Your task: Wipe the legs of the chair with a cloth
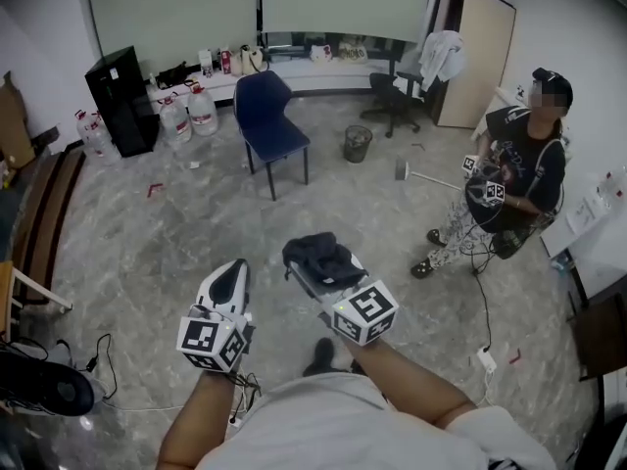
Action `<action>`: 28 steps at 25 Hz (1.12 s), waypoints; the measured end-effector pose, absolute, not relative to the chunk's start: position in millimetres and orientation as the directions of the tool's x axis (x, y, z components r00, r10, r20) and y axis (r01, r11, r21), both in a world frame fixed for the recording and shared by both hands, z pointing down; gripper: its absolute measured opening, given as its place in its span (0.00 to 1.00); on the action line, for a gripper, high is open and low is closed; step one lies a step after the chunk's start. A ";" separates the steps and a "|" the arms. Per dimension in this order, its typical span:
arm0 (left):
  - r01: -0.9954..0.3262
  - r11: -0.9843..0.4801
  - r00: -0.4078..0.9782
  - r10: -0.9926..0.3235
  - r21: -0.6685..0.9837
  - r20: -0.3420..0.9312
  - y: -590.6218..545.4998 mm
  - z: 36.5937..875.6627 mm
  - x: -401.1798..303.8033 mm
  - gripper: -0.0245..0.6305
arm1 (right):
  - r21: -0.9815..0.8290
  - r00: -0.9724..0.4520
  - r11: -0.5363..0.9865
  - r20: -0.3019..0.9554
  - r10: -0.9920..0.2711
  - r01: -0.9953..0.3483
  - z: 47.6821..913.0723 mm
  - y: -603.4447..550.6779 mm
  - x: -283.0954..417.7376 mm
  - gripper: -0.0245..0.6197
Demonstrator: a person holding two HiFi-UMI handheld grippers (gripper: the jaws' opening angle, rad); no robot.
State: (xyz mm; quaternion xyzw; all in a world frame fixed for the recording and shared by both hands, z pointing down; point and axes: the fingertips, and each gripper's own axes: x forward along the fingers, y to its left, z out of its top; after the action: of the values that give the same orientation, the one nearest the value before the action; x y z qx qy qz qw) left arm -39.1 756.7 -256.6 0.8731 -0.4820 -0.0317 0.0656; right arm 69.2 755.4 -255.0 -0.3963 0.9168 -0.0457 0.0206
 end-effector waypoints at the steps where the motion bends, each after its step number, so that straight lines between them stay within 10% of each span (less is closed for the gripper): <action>1: -0.837 -0.526 0.533 -0.846 0.148 0.005 736.2 -257.1 -29.3 0.05 | -0.100 -0.685 0.681 -0.002 -0.729 -0.725 -256.1 733.6 78.4 0.35; 28: -0.762 -0.632 0.634 -0.772 0.141 -0.038 229.8 -249.4 -108.9 0.05 | -0.080 -0.642 0.642 -0.028 -0.766 -0.762 -240.5 234.8 -7.8 0.35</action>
State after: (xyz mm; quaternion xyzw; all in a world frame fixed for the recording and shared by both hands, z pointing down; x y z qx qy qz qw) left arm -108.9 229.8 -249.4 0.9022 -0.4251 -0.0472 0.0556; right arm -7.8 234.8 -240.5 -0.4219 0.9056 -0.0304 0.0298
